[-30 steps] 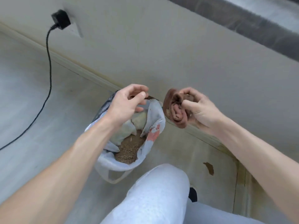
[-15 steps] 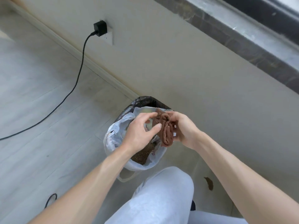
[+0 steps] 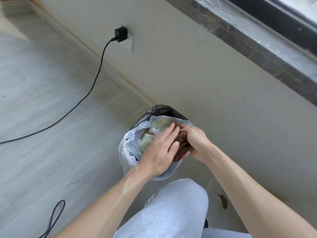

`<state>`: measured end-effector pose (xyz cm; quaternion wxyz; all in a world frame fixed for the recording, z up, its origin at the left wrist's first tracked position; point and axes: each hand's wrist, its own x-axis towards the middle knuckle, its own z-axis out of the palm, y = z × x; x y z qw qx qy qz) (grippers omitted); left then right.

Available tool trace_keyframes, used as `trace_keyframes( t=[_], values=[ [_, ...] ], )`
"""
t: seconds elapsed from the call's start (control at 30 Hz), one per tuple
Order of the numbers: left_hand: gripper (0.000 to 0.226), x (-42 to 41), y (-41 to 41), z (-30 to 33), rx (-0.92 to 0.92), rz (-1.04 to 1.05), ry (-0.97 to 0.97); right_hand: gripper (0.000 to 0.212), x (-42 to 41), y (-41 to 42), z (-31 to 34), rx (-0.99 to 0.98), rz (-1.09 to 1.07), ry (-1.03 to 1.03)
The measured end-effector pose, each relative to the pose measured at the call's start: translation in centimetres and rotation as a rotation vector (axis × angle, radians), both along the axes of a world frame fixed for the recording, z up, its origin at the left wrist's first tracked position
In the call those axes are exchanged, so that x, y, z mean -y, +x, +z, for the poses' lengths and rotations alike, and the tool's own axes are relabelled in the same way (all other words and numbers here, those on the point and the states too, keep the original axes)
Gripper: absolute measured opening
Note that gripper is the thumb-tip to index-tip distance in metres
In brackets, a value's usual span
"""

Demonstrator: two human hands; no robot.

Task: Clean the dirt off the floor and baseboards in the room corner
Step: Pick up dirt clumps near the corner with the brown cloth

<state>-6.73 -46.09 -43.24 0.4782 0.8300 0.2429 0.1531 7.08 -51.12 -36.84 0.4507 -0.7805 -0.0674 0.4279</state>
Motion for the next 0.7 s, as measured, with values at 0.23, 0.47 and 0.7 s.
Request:
trace_keyframes(
  t=[0.23, 0.47, 0.7],
  values=[
    [0.062, 0.5, -0.1, 0.8, -0.088, 0.079, 0.01, 0.04, 0.0, 0.3, -0.3, 0.045, 0.081, -0.032],
    [0.077, 0.5, -0.3, 0.8, -0.215, 0.042, 0.024, 0.047, -0.5, 0.3, -1.2, 0.11, 0.106, -0.019],
    [0.075, 0.5, 0.1, 1.4, -0.265, 0.02, -0.042, 0.045, -0.6, 0.5, -1.8, 0.165, 0.112, -0.045]
  ],
)
